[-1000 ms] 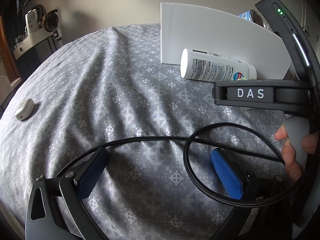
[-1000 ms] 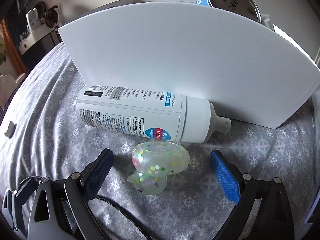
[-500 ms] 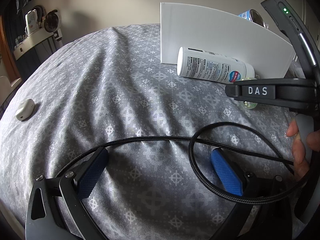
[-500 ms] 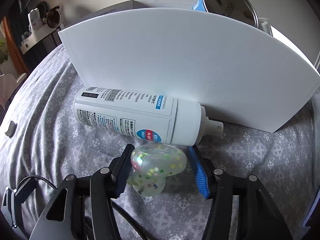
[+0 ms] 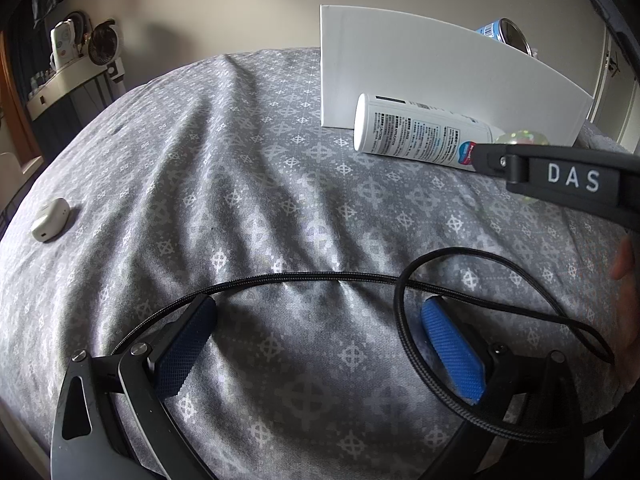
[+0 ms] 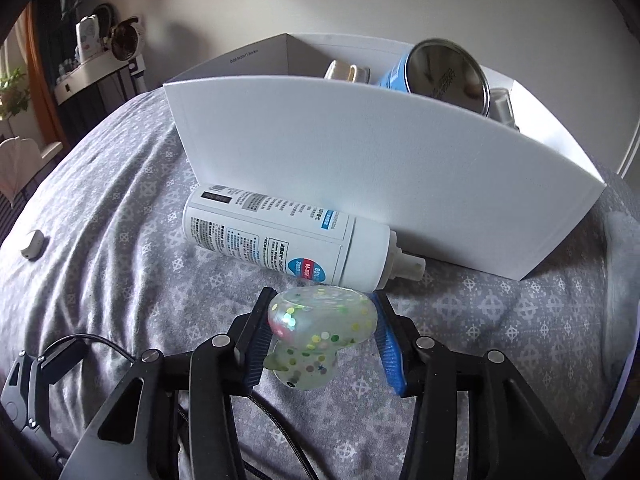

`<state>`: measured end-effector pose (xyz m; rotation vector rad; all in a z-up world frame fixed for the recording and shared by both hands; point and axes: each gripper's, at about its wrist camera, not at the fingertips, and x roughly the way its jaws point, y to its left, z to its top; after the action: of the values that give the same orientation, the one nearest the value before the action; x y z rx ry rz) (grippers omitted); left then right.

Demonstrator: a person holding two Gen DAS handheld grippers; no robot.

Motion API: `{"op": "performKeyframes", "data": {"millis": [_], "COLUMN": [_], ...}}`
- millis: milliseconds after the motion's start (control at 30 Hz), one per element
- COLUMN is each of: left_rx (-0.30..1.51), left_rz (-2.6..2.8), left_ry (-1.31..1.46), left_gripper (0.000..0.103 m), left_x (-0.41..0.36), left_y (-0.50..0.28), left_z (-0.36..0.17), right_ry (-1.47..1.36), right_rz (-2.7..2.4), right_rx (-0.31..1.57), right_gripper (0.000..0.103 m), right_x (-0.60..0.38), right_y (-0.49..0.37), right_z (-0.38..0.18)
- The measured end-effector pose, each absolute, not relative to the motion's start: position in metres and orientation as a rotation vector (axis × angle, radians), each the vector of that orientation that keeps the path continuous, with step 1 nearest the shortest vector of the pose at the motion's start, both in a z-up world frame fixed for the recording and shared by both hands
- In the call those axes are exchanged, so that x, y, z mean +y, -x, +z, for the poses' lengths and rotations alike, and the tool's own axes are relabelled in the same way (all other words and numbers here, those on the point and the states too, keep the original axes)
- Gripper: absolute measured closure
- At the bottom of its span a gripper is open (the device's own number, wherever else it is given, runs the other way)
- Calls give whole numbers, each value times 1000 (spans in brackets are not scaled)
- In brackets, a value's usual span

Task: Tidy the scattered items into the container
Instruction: 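Lift the squishy toy with the right gripper and lower it into the box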

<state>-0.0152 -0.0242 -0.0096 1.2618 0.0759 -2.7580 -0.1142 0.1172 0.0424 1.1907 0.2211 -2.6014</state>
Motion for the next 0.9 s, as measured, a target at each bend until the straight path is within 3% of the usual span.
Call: {"op": "performKeyframes", "data": {"millis": [900], "left_rx": [73], "left_rz": [-2757], "left_ry": [-1262], "left_gripper": [0], "left_x": [-23], "left_y": [16], "left_z": [-11], "right_ry": [-681], "right_rz": [-2845], "right_rx": [346], "right_gripper": [58], "right_x": [103], "right_y": [114], "right_z": [184]}}
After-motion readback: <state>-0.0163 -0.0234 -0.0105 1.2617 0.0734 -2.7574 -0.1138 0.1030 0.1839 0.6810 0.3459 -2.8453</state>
